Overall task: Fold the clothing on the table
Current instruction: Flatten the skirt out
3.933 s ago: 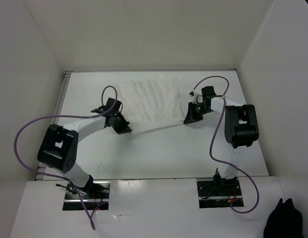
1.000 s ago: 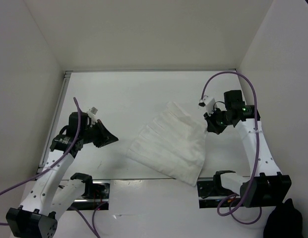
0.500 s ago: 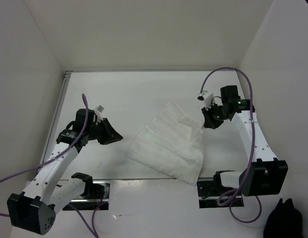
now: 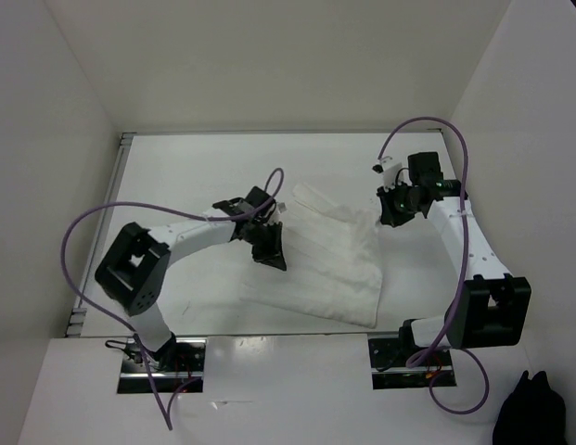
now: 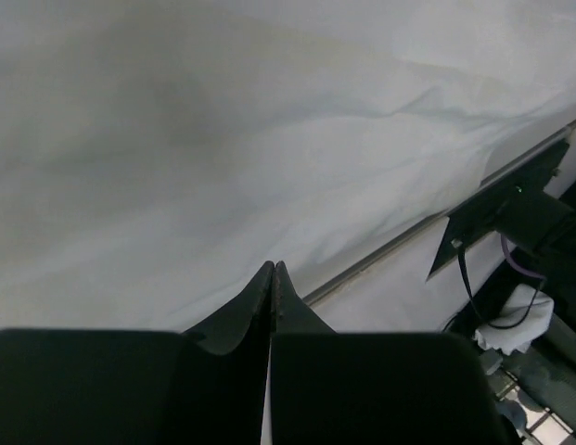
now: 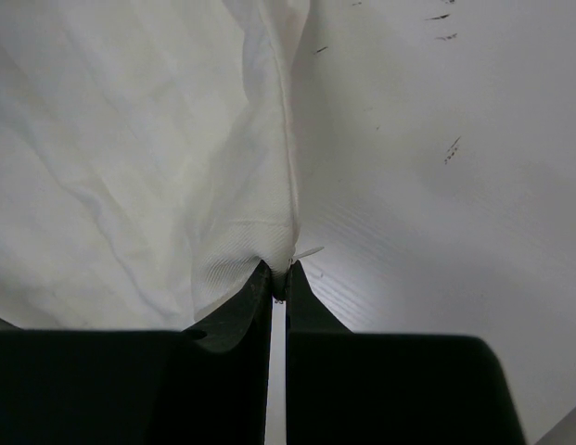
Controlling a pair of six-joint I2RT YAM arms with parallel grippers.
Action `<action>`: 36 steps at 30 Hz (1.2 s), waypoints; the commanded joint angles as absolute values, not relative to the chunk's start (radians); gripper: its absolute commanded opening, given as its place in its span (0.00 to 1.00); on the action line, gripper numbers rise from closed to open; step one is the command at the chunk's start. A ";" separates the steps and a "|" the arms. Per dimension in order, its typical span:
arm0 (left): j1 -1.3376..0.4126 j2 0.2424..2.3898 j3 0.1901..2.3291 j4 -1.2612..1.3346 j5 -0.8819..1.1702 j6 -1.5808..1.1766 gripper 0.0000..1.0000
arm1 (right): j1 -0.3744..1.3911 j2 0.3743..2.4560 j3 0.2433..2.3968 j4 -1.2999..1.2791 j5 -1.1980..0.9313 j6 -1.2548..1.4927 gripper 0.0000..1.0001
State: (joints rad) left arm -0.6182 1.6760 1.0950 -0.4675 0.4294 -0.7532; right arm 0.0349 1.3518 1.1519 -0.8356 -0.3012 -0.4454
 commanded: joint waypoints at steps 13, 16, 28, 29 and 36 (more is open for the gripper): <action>-0.721 1.946 1.252 -0.646 0.194 -0.632 0.00 | 0.032 1.333 1.195 -0.736 -0.287 -0.356 0.00; -0.709 1.997 1.313 -0.707 0.137 -0.632 0.00 | 0.032 1.333 1.195 -0.736 -0.311 -0.347 0.00; -0.433 2.048 1.535 -0.756 0.026 -0.634 0.00 | 0.055 1.304 1.164 -0.736 -0.284 -0.325 0.00; -0.413 2.058 1.558 -0.747 0.035 -0.623 0.00 | 0.055 1.304 1.164 -0.747 -0.272 -0.325 0.00; -0.362 2.092 1.854 -0.696 -0.006 -0.545 0.00 | 0.055 1.325 1.143 -0.758 -0.279 -0.249 0.27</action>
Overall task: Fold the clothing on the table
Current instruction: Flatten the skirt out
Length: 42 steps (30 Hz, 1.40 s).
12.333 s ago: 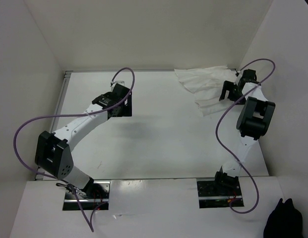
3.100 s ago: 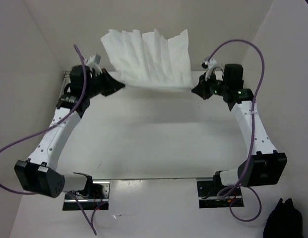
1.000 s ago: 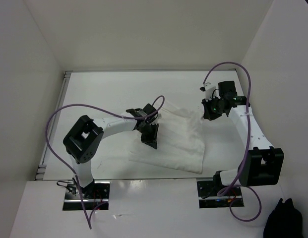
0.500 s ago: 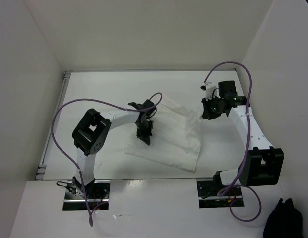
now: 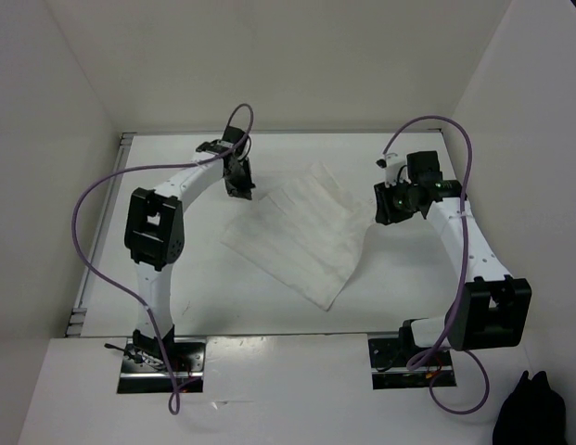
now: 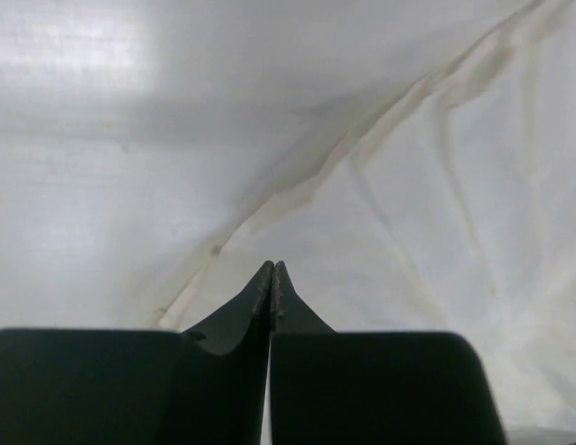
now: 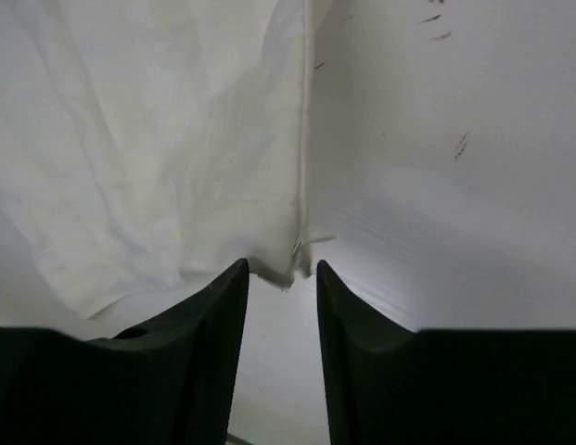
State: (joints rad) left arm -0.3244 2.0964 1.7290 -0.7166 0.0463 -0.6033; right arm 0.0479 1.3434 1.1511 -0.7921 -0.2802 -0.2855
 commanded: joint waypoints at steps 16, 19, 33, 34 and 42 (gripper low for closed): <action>-0.546 1.822 1.215 -0.422 0.359 -0.824 0.00 | 0.055 1.359 1.103 -0.528 0.029 -0.279 0.76; -0.557 1.905 1.296 -0.459 0.359 -0.810 0.00 | 0.055 1.431 1.140 -0.528 0.020 -0.288 0.82; -0.245 1.931 1.255 -0.485 0.210 -0.951 0.00 | 0.055 1.313 1.189 -0.630 -0.057 -0.250 0.85; -0.209 1.922 1.255 -0.471 0.210 -0.962 0.00 | 0.055 1.298 1.175 -0.640 -0.057 -0.250 0.85; -0.196 1.951 1.617 -0.583 0.035 -0.698 0.00 | 0.055 1.183 1.100 -0.649 -0.103 -0.247 0.95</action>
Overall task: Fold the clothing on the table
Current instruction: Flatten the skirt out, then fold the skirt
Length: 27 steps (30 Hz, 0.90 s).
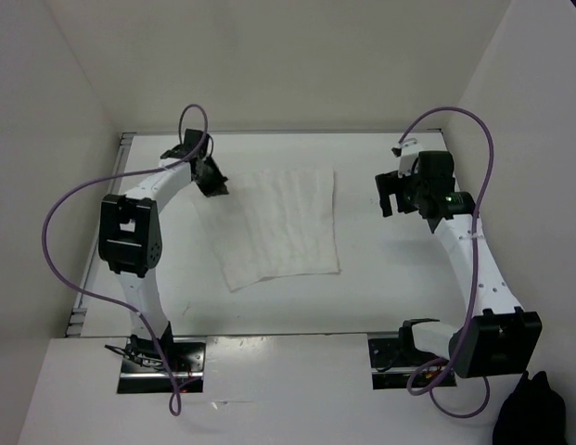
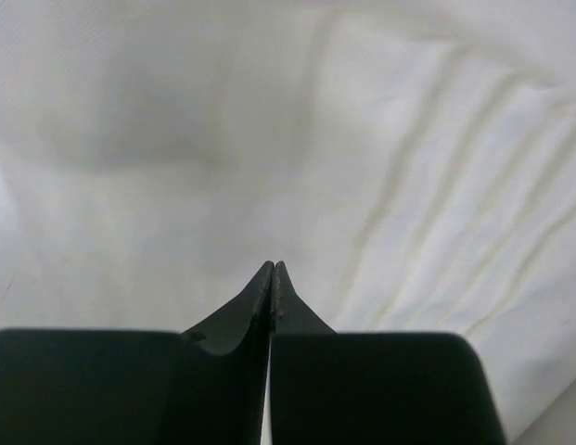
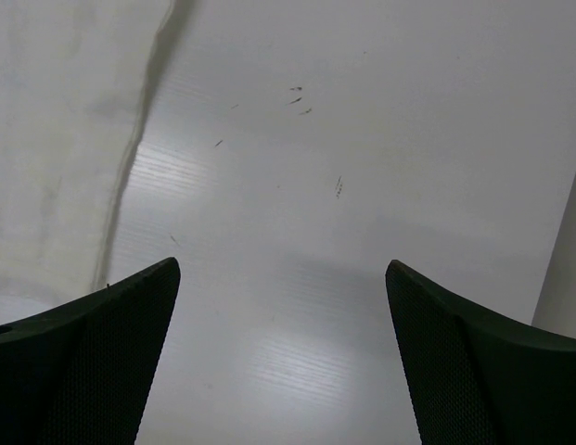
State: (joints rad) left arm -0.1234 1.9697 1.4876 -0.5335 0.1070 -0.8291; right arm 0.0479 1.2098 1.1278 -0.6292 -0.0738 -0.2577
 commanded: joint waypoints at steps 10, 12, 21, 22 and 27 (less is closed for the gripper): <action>-0.281 1.522 1.013 -0.546 0.201 -0.920 0.17 | 0.046 1.296 1.100 -0.713 -0.464 -0.204 0.96; -0.269 1.451 0.970 -0.557 0.201 -0.939 0.32 | 0.037 1.330 1.100 -0.703 -0.529 -0.154 0.96; -0.255 1.339 0.855 -0.534 0.354 -0.957 0.49 | 0.064 1.676 1.123 -0.742 -0.653 -0.046 0.91; -0.255 1.330 0.830 -0.513 0.354 -0.983 0.49 | 0.075 1.701 1.123 -0.742 -0.653 -0.034 0.89; -0.255 1.250 0.662 -0.483 0.377 -1.017 0.50 | 0.141 1.746 1.083 -0.699 -0.606 0.021 0.87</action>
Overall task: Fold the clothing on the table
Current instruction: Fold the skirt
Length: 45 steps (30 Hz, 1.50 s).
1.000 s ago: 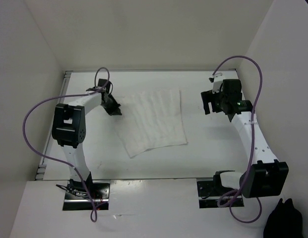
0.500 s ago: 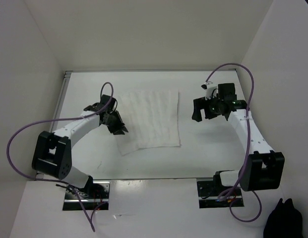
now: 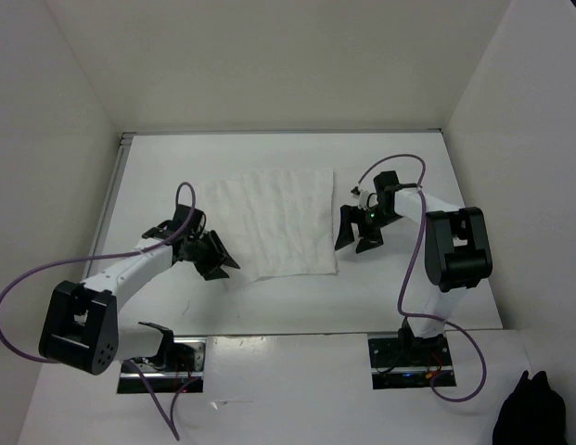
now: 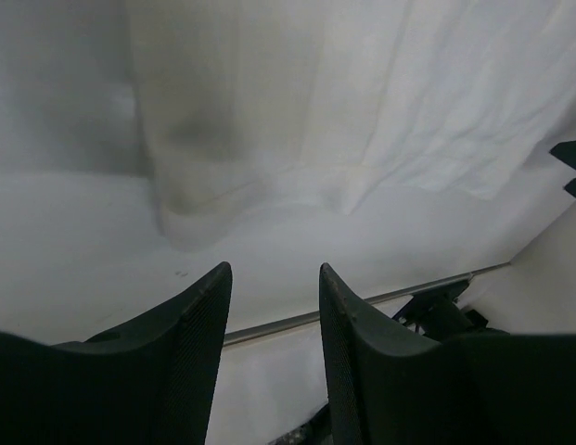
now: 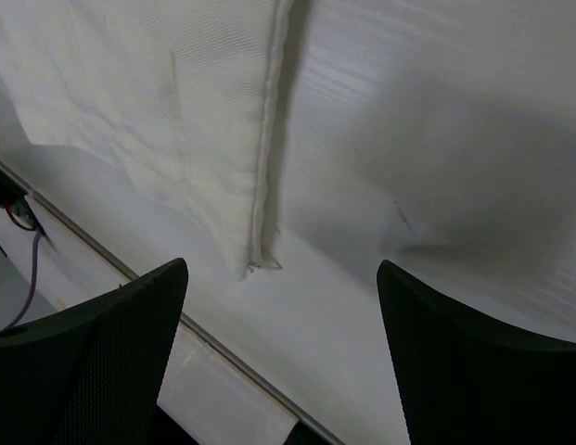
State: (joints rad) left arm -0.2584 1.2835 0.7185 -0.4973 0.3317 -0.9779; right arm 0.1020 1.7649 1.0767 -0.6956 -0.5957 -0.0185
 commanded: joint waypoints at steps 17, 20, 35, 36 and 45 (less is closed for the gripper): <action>-0.224 1.279 0.540 -0.463 0.252 -1.006 0.50 | 0.256 1.793 1.054 -0.634 -0.546 0.061 0.83; -0.224 1.340 0.551 -0.433 0.233 -1.006 0.50 | 0.268 1.784 1.054 -0.634 -0.526 0.061 0.83; -0.224 1.454 0.617 -0.367 0.224 -0.997 0.47 | 0.305 1.764 1.063 -0.676 -0.450 0.080 0.63; -0.224 1.454 0.617 -0.367 0.224 -0.997 0.47 | 0.305 1.764 1.063 -0.676 -0.449 0.071 0.61; -0.224 1.442 0.607 -0.376 0.233 -0.997 0.43 | 0.328 1.776 1.063 -0.686 -0.459 0.071 0.29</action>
State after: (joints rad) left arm -0.2268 1.4250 0.6174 -0.3809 0.3187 -1.0206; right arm 0.3214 1.7954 1.0695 -0.6739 -0.4595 0.0711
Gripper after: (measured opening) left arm 0.436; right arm 0.309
